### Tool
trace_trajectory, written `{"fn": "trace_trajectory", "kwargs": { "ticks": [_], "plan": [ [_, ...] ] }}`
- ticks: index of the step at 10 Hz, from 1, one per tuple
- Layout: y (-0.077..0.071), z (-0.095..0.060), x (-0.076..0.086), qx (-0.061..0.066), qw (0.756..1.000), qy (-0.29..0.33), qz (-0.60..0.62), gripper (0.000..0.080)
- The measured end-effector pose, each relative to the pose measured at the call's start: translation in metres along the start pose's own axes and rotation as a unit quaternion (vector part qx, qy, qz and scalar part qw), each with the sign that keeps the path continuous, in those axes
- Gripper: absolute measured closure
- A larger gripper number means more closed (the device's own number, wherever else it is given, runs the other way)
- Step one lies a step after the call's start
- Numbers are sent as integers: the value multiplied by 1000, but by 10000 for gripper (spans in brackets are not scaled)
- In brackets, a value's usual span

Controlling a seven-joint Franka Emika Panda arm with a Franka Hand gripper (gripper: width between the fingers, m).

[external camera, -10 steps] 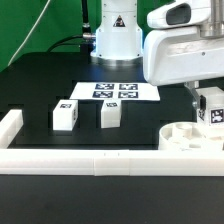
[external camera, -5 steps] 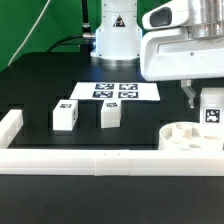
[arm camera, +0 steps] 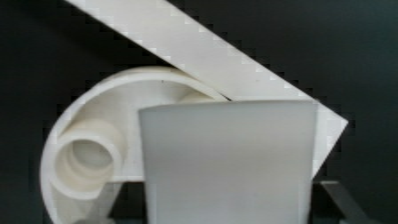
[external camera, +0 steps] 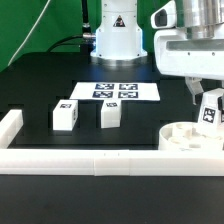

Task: Assemble stool

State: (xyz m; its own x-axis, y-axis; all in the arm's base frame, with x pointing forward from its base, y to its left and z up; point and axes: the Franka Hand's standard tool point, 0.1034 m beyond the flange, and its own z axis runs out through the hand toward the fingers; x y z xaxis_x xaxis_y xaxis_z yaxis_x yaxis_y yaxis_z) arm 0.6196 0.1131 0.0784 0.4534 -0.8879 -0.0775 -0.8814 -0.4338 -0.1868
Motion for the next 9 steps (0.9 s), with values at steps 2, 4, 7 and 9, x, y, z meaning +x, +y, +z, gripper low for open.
{"fn": "trace_trajectory", "kwargs": {
  "ticks": [2, 4, 7, 9],
  "plan": [
    [0, 0, -1, 0, 995, -9, 96, 461],
    [-1, 1, -2, -6, 987, -17, 158, 461],
    [-1, 2, -5, -6, 972, -22, 233, 461],
    [-2, 2, -6, -5, 976, -22, 218, 396]
  ]
}}
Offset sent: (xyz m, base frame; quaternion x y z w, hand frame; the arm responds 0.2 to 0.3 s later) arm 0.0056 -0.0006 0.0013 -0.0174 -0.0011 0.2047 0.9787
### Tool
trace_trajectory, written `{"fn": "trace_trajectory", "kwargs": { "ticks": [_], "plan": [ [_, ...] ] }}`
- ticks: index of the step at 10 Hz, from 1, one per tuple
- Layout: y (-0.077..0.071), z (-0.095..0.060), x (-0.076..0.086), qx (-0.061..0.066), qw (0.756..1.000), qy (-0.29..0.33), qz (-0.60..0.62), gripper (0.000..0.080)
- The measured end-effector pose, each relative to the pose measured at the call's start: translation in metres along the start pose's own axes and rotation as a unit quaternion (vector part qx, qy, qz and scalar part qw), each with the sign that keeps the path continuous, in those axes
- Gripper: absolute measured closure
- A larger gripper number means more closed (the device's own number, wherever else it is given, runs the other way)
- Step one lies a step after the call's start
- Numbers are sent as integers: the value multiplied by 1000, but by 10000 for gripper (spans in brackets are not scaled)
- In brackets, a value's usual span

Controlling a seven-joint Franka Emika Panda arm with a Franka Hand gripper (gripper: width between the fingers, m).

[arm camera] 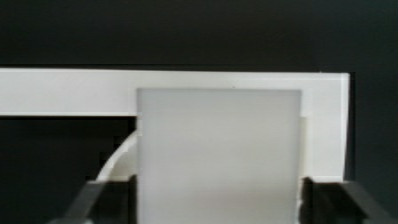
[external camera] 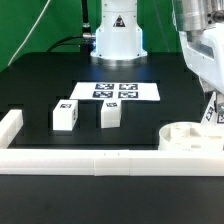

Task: Assemble stool

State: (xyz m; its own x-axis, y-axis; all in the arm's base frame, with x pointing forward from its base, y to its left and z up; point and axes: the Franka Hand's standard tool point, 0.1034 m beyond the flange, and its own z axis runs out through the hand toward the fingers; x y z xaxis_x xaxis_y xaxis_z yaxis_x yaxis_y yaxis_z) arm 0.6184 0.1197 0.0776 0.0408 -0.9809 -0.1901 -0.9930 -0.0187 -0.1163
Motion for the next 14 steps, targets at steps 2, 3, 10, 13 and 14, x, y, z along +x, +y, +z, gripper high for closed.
{"fn": "trace_trajectory", "kwargs": {
  "ticks": [2, 3, 10, 13, 14],
  "plan": [
    [-3, -6, -3, 5, 999, -1, -34, 167],
    [-6, -13, -7, 10, 998, -3, -54, 154],
    [-5, -14, -13, 11, 944, 3, -328, 151],
    [-3, -13, -18, 6, 876, 4, -482, 151],
    [-3, -13, -17, 6, 855, 5, -519, 151]
  ]
}}
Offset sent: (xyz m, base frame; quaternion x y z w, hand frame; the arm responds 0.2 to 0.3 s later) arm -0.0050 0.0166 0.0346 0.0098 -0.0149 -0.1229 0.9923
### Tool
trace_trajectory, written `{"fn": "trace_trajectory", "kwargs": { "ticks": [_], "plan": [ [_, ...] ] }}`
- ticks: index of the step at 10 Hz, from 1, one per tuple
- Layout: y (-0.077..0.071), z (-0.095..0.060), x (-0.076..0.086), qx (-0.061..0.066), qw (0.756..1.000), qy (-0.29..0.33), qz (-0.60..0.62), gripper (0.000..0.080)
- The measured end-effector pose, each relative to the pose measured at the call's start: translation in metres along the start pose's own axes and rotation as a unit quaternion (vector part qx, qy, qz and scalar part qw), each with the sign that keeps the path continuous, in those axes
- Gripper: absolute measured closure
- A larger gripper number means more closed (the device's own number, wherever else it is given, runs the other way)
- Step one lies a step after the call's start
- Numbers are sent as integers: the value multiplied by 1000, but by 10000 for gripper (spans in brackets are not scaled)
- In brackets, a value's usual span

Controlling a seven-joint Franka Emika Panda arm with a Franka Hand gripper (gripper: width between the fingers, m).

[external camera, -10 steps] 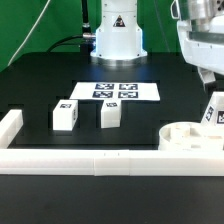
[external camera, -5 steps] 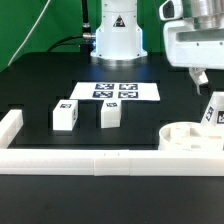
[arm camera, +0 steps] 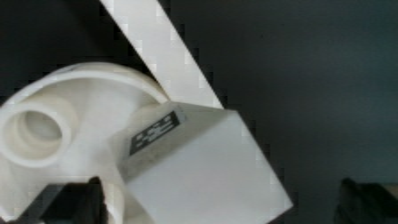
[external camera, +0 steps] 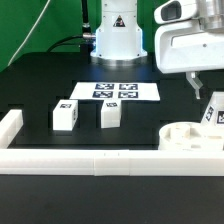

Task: Assemble stool

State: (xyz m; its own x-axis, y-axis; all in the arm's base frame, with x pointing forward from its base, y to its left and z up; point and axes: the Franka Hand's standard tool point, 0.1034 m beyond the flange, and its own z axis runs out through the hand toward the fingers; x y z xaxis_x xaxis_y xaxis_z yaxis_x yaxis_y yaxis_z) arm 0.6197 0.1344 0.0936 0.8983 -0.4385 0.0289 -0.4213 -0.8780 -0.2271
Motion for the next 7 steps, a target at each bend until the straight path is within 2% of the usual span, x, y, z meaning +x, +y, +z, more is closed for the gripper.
{"fn": "trace_trajectory", "kwargs": {
  "ticks": [2, 3, 5, 7],
  "plan": [
    [1, 0, 1, -3, 997, 0, -83, 151],
    [1, -1, 2, -8, 986, 1, -167, 151],
    [-3, 0, -1, -17, 967, 1, -256, 151],
    [-8, -2, -3, -19, 943, 2, -331, 151]
  ]
}}
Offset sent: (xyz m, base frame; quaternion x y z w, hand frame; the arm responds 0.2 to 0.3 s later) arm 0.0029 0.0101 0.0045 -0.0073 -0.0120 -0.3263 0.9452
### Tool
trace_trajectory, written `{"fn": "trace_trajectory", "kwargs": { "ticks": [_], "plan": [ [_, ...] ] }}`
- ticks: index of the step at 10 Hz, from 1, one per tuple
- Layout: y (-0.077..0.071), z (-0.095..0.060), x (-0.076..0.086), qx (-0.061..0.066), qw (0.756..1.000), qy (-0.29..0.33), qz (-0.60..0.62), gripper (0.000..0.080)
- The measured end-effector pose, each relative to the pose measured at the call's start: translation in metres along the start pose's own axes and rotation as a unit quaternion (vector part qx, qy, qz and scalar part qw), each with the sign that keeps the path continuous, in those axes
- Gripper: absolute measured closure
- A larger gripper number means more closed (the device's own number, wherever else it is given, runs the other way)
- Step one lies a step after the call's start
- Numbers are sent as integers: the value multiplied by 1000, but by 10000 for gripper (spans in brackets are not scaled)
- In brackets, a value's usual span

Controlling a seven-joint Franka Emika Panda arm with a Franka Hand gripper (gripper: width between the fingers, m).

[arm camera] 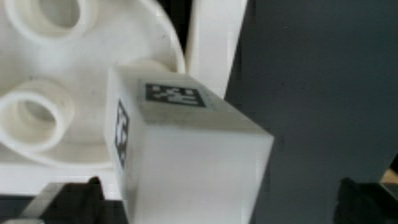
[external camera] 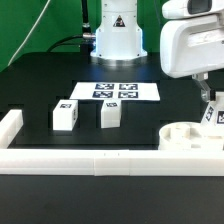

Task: Assemble stool

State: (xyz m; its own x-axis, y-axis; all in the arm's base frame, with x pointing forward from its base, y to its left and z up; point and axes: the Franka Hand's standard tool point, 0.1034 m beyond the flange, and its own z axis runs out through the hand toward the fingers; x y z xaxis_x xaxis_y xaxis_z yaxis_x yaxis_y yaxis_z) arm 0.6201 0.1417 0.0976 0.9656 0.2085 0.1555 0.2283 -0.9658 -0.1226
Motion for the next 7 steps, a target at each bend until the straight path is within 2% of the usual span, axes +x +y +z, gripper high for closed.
{"fn": "trace_trajectory", "kwargs": {
  "ticks": [4, 7],
  "plan": [
    [5, 2, -1, -5, 992, -2, -129, 151],
    [3, 4, -4, -19, 951, -17, -308, 151]
  ]
}}
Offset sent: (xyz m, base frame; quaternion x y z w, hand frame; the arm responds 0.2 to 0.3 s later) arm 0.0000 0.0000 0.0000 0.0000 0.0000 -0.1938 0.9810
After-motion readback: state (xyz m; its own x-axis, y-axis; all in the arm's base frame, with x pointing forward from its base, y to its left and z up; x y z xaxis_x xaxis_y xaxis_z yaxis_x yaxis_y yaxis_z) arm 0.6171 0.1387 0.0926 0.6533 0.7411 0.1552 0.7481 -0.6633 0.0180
